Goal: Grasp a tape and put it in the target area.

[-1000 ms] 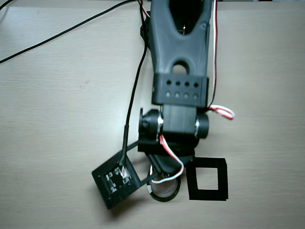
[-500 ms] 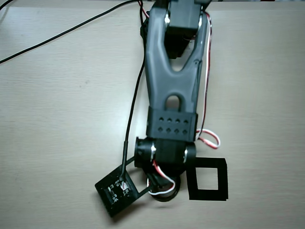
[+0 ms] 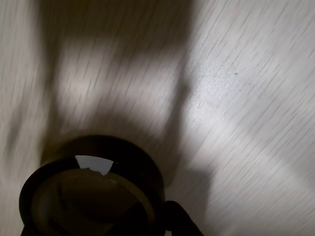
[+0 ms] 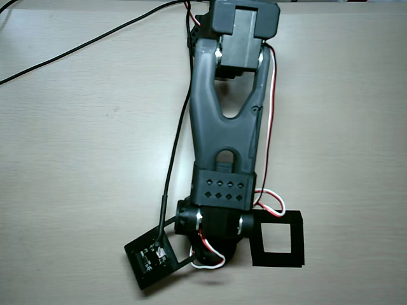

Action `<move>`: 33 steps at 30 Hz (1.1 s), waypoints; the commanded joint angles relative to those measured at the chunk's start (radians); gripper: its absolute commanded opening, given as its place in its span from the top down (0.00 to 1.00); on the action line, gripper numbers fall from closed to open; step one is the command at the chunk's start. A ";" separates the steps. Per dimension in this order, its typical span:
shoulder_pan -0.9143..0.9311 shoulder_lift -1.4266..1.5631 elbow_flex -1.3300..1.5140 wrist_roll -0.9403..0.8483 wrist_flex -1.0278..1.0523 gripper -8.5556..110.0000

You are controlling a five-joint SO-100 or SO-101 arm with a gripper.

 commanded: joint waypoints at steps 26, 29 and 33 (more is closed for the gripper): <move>-0.347 0.048 -0.235 0.152 0.249 0.93; -0.348 0.021 -0.245 0.149 0.247 0.93; -0.348 -0.025 -0.282 0.144 0.244 0.93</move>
